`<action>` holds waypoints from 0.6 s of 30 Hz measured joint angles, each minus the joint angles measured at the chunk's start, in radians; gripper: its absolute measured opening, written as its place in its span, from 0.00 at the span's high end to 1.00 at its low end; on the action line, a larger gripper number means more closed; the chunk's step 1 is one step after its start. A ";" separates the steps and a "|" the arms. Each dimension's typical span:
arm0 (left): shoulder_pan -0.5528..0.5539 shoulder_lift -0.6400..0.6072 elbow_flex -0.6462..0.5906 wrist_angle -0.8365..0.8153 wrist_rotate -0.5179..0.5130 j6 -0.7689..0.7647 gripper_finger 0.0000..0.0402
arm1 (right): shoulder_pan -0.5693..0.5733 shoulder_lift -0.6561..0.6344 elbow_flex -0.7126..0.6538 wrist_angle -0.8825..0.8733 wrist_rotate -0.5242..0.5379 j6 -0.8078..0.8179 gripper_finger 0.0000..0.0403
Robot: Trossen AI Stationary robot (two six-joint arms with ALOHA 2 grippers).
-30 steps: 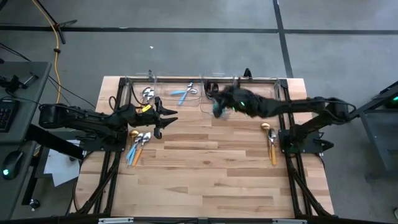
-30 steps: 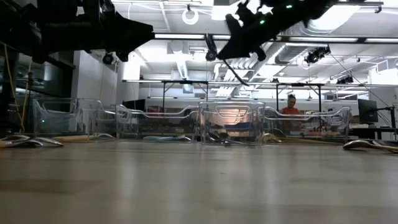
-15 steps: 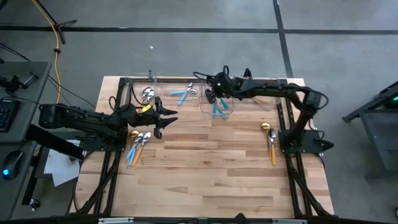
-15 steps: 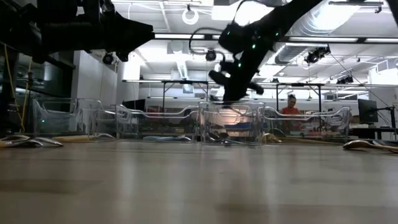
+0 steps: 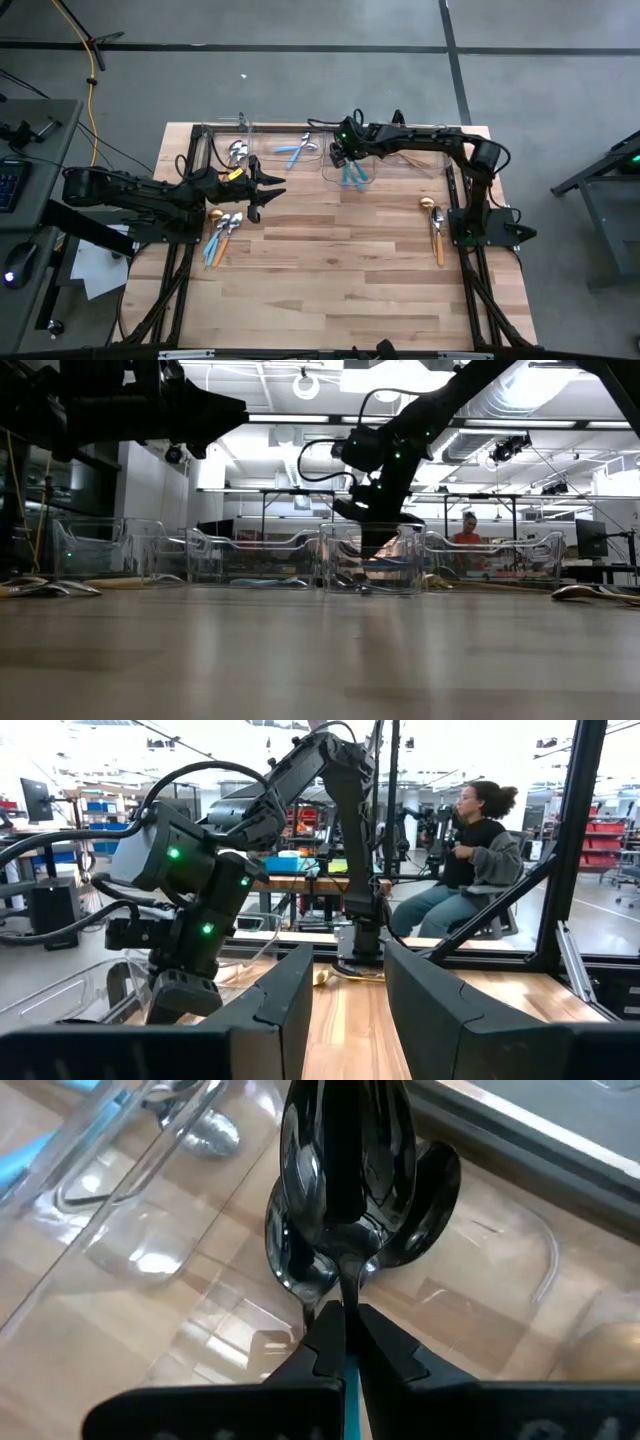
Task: Sort silverware by color (type)
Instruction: Put the black spoon into the middle right transparent bin, then put the gold spoon into the right transparent bin
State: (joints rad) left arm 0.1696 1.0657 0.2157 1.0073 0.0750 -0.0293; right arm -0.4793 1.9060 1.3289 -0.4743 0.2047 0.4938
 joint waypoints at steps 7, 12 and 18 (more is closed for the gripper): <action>0.000 0.000 0.000 0.000 0.000 -0.001 0.71 | 0.001 0.000 0.000 0.000 -0.004 -0.002 0.97; 0.000 0.000 0.000 0.000 0.000 -0.001 0.71 | 0.001 0.000 0.000 0.000 -0.003 -0.003 0.91; 0.000 0.000 0.000 0.000 0.000 -0.002 0.71 | 0.001 0.000 -0.001 0.000 -0.003 -0.005 0.85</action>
State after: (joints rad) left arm 0.1696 1.0657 0.2157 1.0073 0.0750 -0.0315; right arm -0.4782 1.9057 1.3281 -0.4740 0.2016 0.4889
